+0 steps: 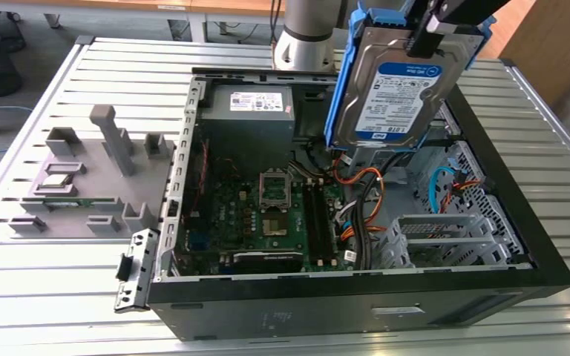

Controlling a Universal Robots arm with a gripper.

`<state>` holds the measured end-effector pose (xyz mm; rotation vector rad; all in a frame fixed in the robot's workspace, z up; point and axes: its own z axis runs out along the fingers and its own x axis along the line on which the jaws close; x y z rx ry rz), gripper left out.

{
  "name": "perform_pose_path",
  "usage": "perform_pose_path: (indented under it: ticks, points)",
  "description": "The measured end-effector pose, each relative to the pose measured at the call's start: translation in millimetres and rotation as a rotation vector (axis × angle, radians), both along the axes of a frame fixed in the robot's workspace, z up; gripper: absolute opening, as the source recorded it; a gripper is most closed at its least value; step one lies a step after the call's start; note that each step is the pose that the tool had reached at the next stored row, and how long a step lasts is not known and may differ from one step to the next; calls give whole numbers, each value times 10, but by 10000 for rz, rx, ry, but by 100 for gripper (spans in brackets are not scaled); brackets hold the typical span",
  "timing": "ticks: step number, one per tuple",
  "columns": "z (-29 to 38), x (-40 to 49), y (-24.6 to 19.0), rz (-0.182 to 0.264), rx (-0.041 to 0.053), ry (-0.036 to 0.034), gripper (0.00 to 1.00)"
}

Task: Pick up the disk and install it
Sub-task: 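Insert the disk into the insertion slot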

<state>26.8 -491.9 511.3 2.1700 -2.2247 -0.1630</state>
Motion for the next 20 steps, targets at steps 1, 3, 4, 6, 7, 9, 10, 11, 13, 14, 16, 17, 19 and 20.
perform_pose_path:
  ticks: [1,3,4,6,7,9,10,11,13,14,16,17,19,20]
  points:
    - [0,3,-21,-1,-1,0,35]
    - [0,9,-67,-2,0,0,35]
    - [0,12,-88,-2,0,0,35]
    - [0,18,-132,-4,0,0,35]
    - [0,21,-153,-5,-1,0,35]
    - [0,26,-197,-6,-1,0,35]
    - [0,29,-221,-7,-1,0,35]
    - [0,31,-243,-7,0,0,35]
    - [0,36,-286,-9,-1,0,35]
    - [0,39,-309,-9,0,0,35]
    - [0,45,-355,-10,0,0,35]
    - [0,47,-376,-11,0,0,35]
    - [0,53,-418,-12,-1,0,35]
    - [0,56,-439,-13,-1,0,35]
